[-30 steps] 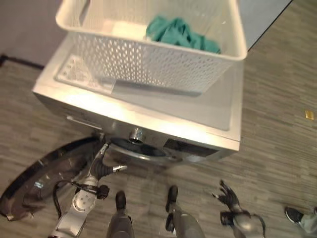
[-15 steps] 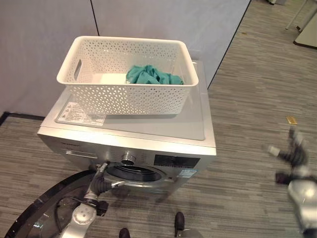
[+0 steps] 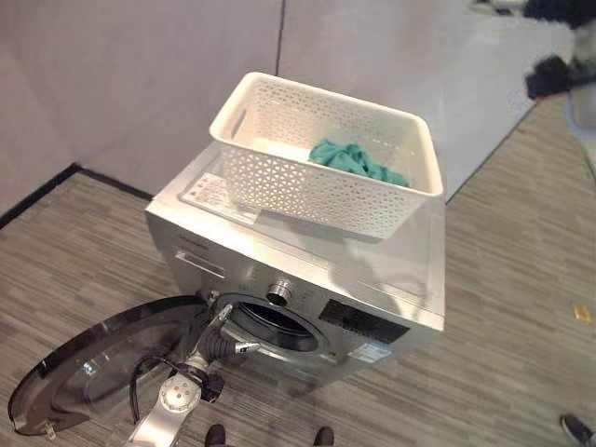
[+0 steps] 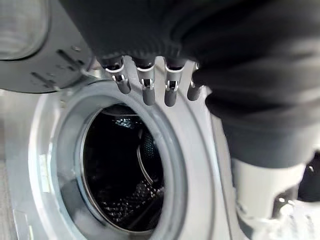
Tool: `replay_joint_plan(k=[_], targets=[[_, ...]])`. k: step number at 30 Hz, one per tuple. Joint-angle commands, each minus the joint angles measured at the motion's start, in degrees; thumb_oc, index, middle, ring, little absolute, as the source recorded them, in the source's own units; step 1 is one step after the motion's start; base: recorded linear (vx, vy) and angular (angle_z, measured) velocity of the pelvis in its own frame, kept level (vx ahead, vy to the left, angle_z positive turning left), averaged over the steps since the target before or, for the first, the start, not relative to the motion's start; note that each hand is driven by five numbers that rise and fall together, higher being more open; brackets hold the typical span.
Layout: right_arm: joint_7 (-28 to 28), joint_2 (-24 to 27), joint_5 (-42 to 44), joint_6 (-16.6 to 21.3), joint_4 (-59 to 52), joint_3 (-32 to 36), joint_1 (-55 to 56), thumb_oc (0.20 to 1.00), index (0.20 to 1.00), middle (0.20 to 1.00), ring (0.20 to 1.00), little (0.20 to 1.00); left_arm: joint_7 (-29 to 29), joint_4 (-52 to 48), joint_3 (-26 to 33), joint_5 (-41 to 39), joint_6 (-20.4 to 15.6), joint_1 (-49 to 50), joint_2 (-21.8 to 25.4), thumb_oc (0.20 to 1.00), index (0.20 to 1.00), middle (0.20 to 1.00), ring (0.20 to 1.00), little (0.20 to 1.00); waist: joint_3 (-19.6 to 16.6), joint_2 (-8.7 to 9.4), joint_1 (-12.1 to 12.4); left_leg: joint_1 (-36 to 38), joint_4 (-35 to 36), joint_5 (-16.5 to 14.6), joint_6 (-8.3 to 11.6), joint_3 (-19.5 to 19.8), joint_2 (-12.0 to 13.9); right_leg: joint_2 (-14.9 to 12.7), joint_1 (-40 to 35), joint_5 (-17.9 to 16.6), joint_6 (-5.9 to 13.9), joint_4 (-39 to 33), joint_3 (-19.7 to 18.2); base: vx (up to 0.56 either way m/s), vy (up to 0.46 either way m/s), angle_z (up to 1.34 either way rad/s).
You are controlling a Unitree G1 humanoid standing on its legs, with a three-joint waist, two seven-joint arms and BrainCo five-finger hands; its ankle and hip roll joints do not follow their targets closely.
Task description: Grab the laundry basket,head to the washer,open it,put in the laundry and shut it.
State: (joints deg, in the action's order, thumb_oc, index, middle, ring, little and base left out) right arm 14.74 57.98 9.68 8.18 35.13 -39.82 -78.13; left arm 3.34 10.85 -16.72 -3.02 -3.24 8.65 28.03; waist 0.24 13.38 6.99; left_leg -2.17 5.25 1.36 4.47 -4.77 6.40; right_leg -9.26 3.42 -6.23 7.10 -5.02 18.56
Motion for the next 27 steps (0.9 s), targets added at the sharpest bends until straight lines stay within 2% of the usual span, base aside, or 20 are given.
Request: replay_joint_plan(k=[1,4,7,12,13,20,27], targets=[[-6.34,-0.86,4.84,-3.19,10.59,-4.90,-9.14,1.000,1.000,1.000,1.000,1.000,-0.51,-2.90,0.80,-2.85,-3.10,-3.71,3.55,1.000,1.000,1.000,1.000,1.000,4.36,1.09,2.46,1.21,-0.53,-4.45,-2.68,3.28,-0.27,0.38,-5.94,4.46,2.44,0.94,2.27,0.00,-0.018,0.17],[-11.05,-2.58,5.66,-5.53,16.24,-9.46,-10.33,1.000,1.000,1.000,1.000,1.000,-0.98,-3.27,1.59,-2.96,-2.90,-3.85,4.85,1.000,1.000,1.000,1.000,1.000,5.12,2.67,3.56,-0.22,-0.70,-4.10,-2.61,4.79,0.00,0.87,-5.68,4.66,2.26,0.97,3.20,0.02,-0.033,0.27],[-13.29,-2.69,4.22,-6.27,17.29,-11.52,-9.78,1.000,1.000,1.000,1.000,1.000,-0.98,-3.48,2.02,-2.55,-2.82,-3.80,5.32,1.000,1.000,1.000,1.000,1.000,5.73,3.18,3.92,-0.85,-0.83,-3.97,-2.56,5.39,0.01,1.00,-5.55,4.86,2.25,1.07,3.86,0.00,-0.007,0.23],[-17.74,2.40,4.21,-6.82,11.18,-16.14,-8.37,1.000,1.000,1.000,1.000,1.000,-1.31,-3.33,3.51,-1.50,-2.52,-3.11,5.38,1.000,1.000,1.000,1.000,1.000,6.83,3.86,3.97,-1.77,-0.95,-3.91,-2.46,5.97,0.17,1.26,-5.08,5.39,2.09,1.68,4.56,0.00,0.004,0.06],[-19.40,5.47,4.53,-6.76,8.75,-18.02,-7.52,1.000,1.000,1.000,1.000,1.000,-1.45,-3.16,3.98,-1.15,-2.62,-2.67,5.22,1.000,1.000,1.000,1.000,1.000,7.17,4.05,3.75,-1.95,-0.90,-3.85,-2.46,6.29,0.11,1.22,-4.96,5.51,2.05,1.89,4.75,0.00,-0.001,0.14],[-23.49,12.09,4.88,-6.65,5.44,-21.40,-5.05,1.000,1.000,1.000,1.000,1.000,-1.95,-3.11,3.96,-1.81,-3.20,-2.45,4.14,1.000,1.000,1.000,1.000,1.000,8.08,3.19,3.29,-2.41,-0.75,-3.49,-2.33,6.44,-0.30,0.72,-4.43,5.91,1.92,2.22,5.24,0.00,0.005,0.04],[-25.94,12.07,2.28,-7.60,7.19,-24.90,-5.98,1.000,1.000,1.000,1.000,1.000,-3.52,-4.30,1.82,-2.94,-3.37,-2.63,4.53,1.000,1.000,1.000,1.000,1.000,9.98,2.43,3.70,-3.79,-1.01,-2.99,-2.25,6.81,-0.26,0.60,-3.37,5.97,1.73,2.25,5.41,-0.01,-0.006,-0.02]])
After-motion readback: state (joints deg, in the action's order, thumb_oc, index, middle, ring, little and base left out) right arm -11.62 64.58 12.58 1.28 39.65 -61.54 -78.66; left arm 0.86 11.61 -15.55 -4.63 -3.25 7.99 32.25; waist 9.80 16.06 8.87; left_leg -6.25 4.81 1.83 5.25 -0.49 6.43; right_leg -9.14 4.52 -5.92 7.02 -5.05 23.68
